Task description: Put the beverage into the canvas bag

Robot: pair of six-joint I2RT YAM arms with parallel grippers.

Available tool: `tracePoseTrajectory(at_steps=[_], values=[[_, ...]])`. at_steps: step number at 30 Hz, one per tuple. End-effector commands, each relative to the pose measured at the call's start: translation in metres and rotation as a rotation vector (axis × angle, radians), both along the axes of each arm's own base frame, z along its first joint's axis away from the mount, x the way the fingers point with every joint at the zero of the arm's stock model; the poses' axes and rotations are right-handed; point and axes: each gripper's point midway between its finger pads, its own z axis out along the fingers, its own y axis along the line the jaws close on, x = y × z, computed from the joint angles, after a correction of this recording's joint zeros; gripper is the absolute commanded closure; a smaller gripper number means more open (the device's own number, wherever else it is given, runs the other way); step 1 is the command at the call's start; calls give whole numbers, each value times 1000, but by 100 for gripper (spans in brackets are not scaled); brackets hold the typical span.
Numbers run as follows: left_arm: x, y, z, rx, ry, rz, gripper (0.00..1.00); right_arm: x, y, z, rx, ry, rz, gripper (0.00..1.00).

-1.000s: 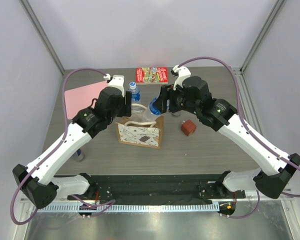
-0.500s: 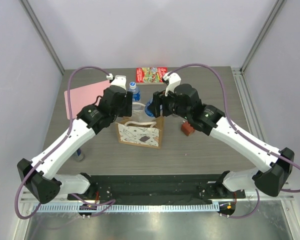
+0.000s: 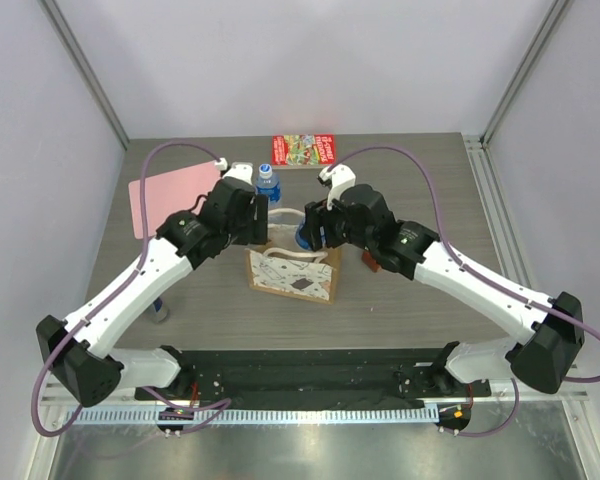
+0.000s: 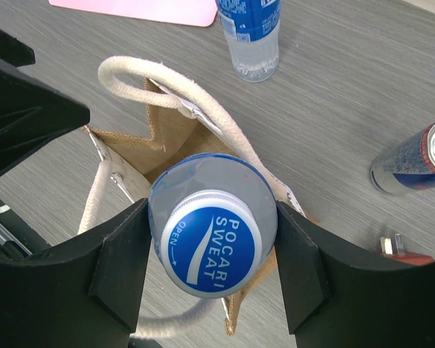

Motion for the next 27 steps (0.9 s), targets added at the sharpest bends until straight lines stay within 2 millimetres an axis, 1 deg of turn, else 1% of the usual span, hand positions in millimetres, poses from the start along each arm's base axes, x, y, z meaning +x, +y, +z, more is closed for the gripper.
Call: tracePoseTrajectory(at_steps=[1,2,4,5,6,9,10,11,14,16,17,19,20,21,22,23,25,26,27], values=[[-13,-16,1,-112,26,-47,25,7,9,75,201,-190,-12,99],[-12,-17,-1,-114,30,-45,25,8,9,73,198,-188,-12,99],[-10,-15,-11,-93,47,-30,25,6,11,74,210,-193,-5,99],[-10,-14,-16,-87,62,-22,25,6,12,70,207,-187,-3,99],[-8,-13,-21,-85,75,-11,25,6,13,71,213,-191,0,99],[-5,-18,-42,-68,126,-8,27,5,15,67,214,-187,4,99],[-4,-21,-51,-60,153,-9,27,5,15,67,218,-185,2,99],[-6,-25,-56,-67,171,-22,28,5,15,63,214,-181,4,99],[-2,-33,-67,-82,187,-30,30,3,16,61,219,-178,7,99],[-1,-31,-73,-69,196,-14,31,3,14,60,220,-178,3,99],[-1,-29,-80,-49,207,-4,36,3,14,57,214,-175,2,99],[1,-21,-83,-2,214,24,45,4,12,57,204,-183,-2,99],[1,-17,-87,21,225,34,57,5,9,54,175,-191,-4,99],[1,-10,-86,54,224,55,61,9,3,53,146,-204,-37,99],[1,-7,-86,67,223,65,63,13,-2,50,117,-212,-58,99],[1,-4,-86,79,221,73,69,14,-7,48,83,-211,-75,99],[1,1,-84,96,210,90,73,22,-18,43,4,-228,-117,99],[0,3,-83,98,208,94,79,26,-22,47,-15,-240,-136,99],[0,4,-81,97,203,96,84,25,-26,42,-58,-232,-138,99]])
